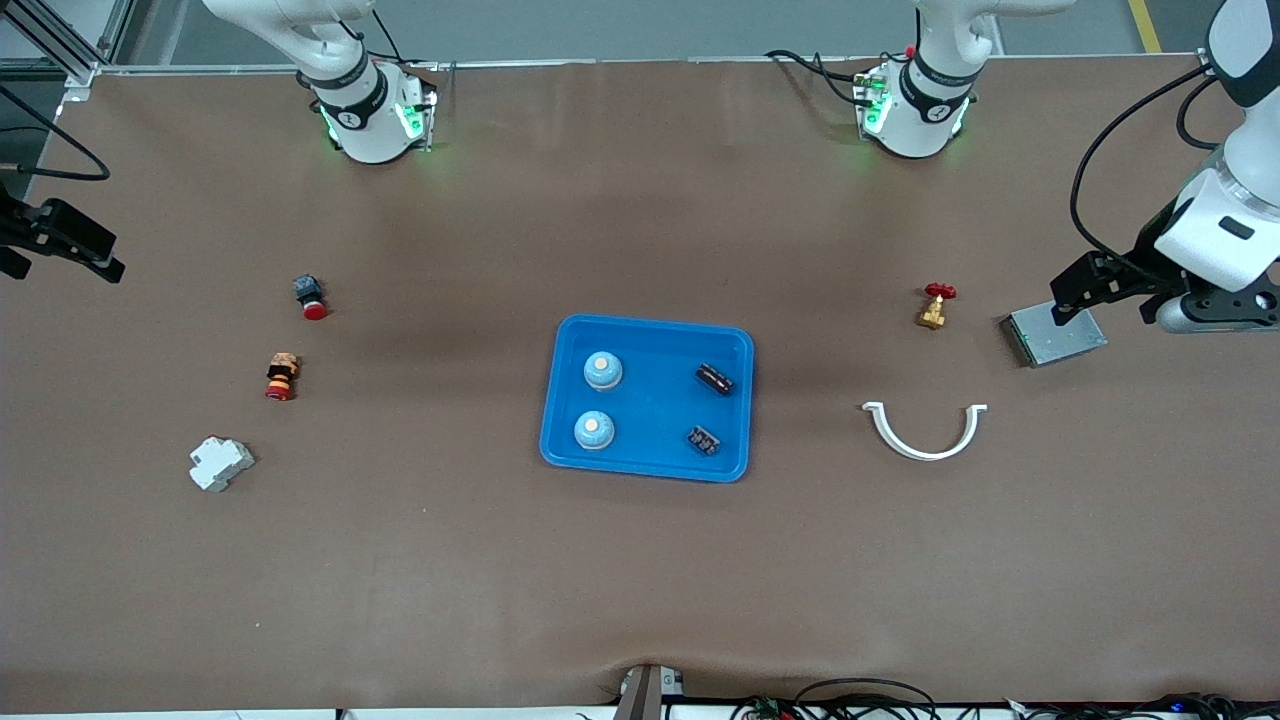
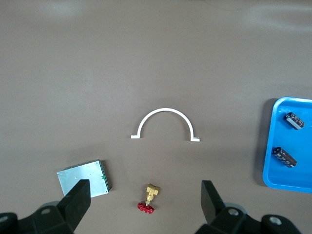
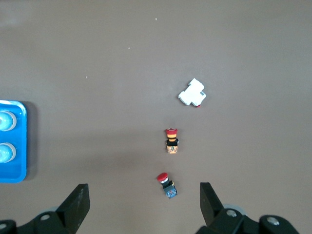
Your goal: Place electrolytic capacitor and blue bell in tray
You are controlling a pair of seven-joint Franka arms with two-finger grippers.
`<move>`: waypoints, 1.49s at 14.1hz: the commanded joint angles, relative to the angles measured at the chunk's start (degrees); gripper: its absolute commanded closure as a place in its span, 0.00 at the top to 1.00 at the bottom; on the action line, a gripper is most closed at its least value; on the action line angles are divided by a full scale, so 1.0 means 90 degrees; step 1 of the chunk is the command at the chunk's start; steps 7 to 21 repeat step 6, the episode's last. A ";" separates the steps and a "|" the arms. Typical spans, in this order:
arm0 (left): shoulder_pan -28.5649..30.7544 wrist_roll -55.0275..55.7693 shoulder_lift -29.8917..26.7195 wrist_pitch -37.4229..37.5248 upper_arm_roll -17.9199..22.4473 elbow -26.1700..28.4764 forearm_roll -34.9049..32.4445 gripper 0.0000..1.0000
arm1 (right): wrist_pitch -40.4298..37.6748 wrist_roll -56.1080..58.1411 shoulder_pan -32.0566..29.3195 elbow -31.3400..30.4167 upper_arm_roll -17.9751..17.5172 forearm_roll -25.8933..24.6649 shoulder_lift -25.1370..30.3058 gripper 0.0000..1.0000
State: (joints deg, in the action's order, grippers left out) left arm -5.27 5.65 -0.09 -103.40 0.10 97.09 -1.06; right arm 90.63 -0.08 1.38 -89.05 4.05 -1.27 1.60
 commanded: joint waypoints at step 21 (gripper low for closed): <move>-0.0050 -0.0062 0.0098 0.0171 -0.0001 -0.0192 0.0088 1.00 | -0.0295 -0.0050 0.0071 0.0099 -0.0049 0.0014 0.0037 1.00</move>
